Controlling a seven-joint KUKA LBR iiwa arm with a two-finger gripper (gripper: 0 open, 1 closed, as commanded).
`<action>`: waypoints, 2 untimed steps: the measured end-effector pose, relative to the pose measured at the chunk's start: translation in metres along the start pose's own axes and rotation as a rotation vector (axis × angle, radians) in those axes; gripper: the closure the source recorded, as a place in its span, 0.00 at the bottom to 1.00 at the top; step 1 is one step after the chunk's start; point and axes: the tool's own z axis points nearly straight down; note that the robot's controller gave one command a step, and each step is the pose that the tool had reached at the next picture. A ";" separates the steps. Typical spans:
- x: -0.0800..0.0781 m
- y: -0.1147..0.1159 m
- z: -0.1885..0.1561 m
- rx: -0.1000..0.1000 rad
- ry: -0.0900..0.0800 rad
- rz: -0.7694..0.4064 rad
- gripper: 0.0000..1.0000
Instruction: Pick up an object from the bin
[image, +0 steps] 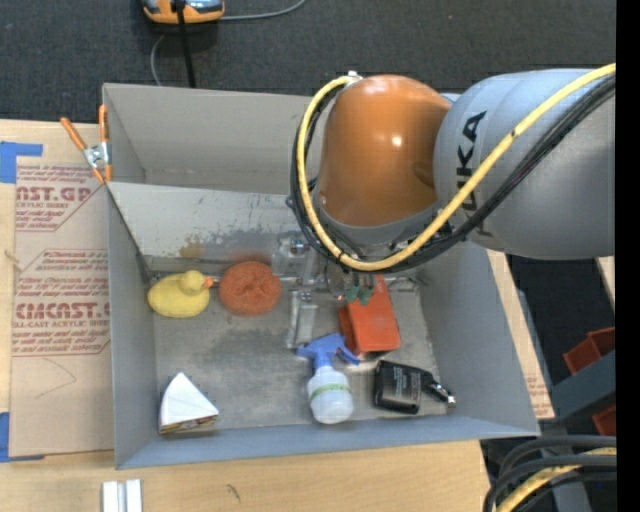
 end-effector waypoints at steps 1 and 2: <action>-0.002 -0.001 -0.004 -0.001 -0.008 0.002 0.00; -0.036 0.016 0.067 -0.003 -0.013 0.093 0.00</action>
Offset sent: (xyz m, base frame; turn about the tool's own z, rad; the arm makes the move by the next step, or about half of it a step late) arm 0.0402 0.0186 -0.0840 0.1117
